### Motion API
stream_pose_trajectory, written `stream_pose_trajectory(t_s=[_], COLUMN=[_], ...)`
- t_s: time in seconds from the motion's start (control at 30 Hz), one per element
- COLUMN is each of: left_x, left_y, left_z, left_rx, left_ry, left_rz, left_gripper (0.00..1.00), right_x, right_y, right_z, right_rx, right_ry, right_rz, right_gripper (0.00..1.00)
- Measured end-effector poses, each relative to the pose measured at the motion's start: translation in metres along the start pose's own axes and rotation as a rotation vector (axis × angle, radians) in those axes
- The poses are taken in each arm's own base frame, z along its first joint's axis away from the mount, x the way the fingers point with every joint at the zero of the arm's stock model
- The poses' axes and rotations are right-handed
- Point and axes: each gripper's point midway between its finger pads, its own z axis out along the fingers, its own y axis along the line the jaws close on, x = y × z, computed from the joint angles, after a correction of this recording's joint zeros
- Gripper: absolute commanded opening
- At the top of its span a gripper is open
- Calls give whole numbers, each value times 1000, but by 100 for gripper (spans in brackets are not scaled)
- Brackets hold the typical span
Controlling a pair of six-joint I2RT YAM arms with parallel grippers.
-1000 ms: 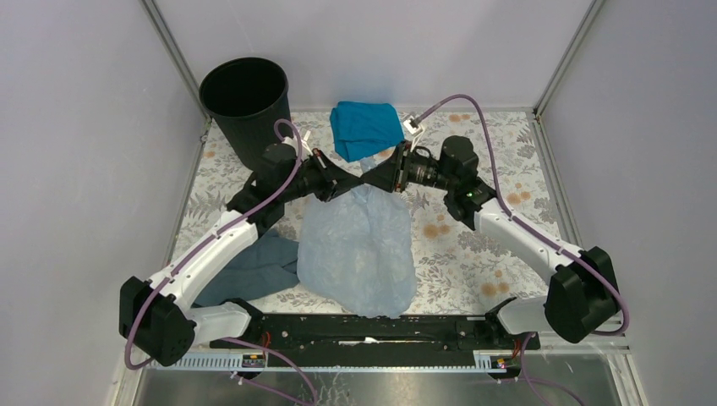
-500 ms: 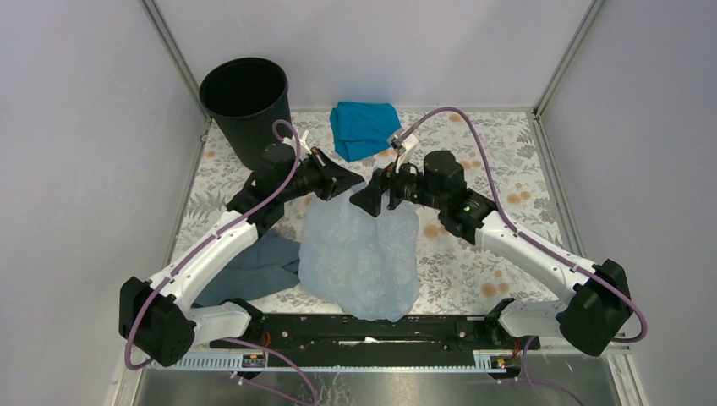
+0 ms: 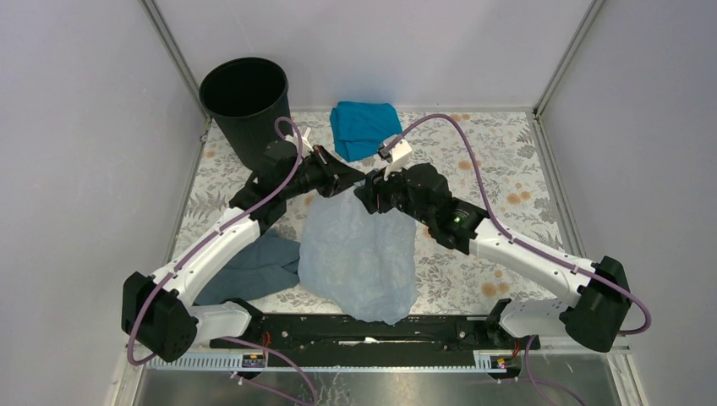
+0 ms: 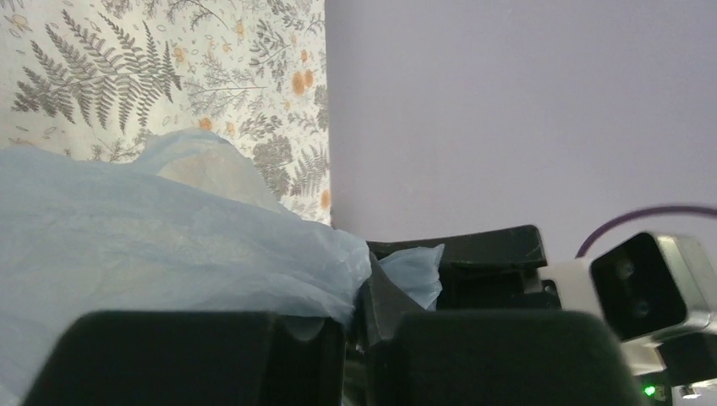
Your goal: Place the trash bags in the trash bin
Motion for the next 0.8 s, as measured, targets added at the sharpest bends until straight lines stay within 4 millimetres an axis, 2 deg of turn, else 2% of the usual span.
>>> stream_pose_trajectory(t_s=[0.03,0.1,0.2,0.27,0.37,0.43,0.53,0.6,0.67,0.73,0.8], left_x=[0,1,-1,-5,-21,-42,-85,-113,-135,-154,-180], left_y=[0,0,-7,-14,-29,-42,-59,-58,-50,-40,-33], left_z=[0,0,-3,-6,-19,-35,-68,-94,-111,-118,-112], left_rx=[0,3,10,6,-24,-76,-196,-301,-409,-512,-647], left_ry=[1,5,5,-6,-73,-167,-383,-539,-642,-704,-737], left_rz=[0,19,71,132,270,382,533,606,667,723,787], left_gripper=[47,67,88,97,99,99,99,99,99,99,99], right_x=[-1,-1,-3,-5,-7,-8,-8,-9,-14,-20,-31], right_y=[-2,-6,-11,-15,-24,-32,-54,-72,-82,-84,-81], right_z=[0,0,0,-1,-5,-6,-11,-19,-29,-41,-54], right_rx=[13,37,70,91,135,164,231,285,317,331,327], right_ry=[-4,-9,-22,-38,-52,-52,-43,-39,-45,-59,-82], right_rz=[-3,-6,-6,-2,4,10,29,41,46,44,39], right_gripper=[34,21,1,0,0,0,0,0,0,0,0])
